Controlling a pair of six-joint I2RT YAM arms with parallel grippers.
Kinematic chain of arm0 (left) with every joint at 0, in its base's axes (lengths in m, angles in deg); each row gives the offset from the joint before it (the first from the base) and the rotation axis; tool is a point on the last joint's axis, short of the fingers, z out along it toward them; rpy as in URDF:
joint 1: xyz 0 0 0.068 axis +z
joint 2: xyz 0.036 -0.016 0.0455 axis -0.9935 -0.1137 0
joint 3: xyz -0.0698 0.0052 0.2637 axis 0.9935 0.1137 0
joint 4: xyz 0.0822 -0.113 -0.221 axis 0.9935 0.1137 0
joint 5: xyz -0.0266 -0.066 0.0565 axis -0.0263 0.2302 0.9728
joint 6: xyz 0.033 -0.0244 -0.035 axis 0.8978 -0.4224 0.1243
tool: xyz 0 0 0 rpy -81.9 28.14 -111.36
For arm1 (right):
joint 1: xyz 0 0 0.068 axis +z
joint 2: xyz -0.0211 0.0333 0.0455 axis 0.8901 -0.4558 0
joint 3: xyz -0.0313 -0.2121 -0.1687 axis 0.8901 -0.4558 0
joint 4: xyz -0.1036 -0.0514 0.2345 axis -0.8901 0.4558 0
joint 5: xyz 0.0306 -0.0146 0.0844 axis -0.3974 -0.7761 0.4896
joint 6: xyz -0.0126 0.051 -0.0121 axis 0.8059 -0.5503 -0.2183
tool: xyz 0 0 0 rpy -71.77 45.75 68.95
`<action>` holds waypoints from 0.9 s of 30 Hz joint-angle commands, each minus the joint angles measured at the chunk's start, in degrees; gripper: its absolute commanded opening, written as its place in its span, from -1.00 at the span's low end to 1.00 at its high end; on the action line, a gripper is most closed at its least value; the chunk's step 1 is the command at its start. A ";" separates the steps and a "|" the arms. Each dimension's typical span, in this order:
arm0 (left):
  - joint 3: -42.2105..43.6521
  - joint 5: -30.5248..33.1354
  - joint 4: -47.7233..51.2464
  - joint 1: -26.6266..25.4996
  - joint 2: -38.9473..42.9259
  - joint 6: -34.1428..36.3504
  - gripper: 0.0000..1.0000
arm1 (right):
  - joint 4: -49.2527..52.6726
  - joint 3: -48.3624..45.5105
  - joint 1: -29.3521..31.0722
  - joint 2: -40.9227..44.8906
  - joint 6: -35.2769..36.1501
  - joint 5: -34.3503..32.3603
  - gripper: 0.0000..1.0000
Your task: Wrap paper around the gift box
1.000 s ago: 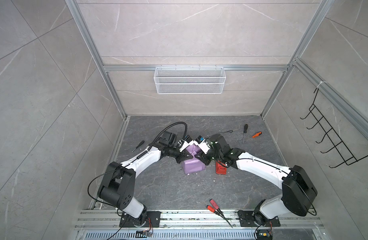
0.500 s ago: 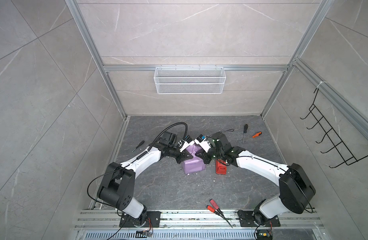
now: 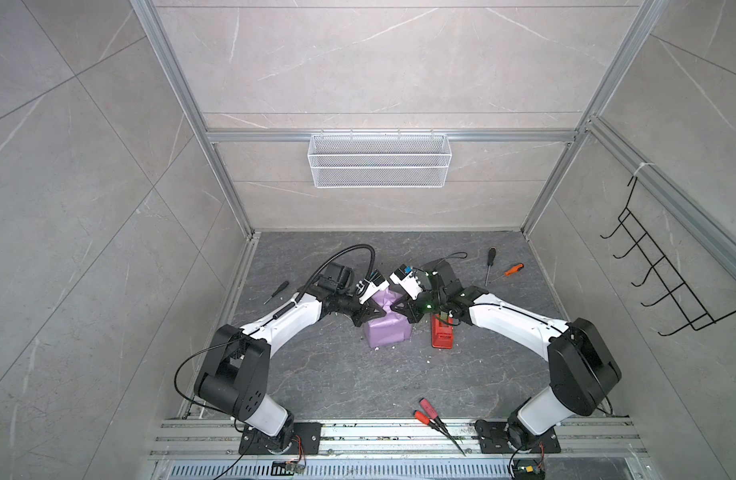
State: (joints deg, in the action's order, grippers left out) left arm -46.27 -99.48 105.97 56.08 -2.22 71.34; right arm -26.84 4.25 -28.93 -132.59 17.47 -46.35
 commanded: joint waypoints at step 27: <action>2.26 7.06 3.55 0.06 -1.27 1.35 -1.00 | 19.88 8.89 1.10 -2.19 -5.71 -13.39 -0.70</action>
State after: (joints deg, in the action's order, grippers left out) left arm -46.24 -99.32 106.08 56.08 -2.22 71.49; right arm -11.65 12.36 -28.39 -133.58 11.48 -56.93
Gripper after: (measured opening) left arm 0.050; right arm 0.155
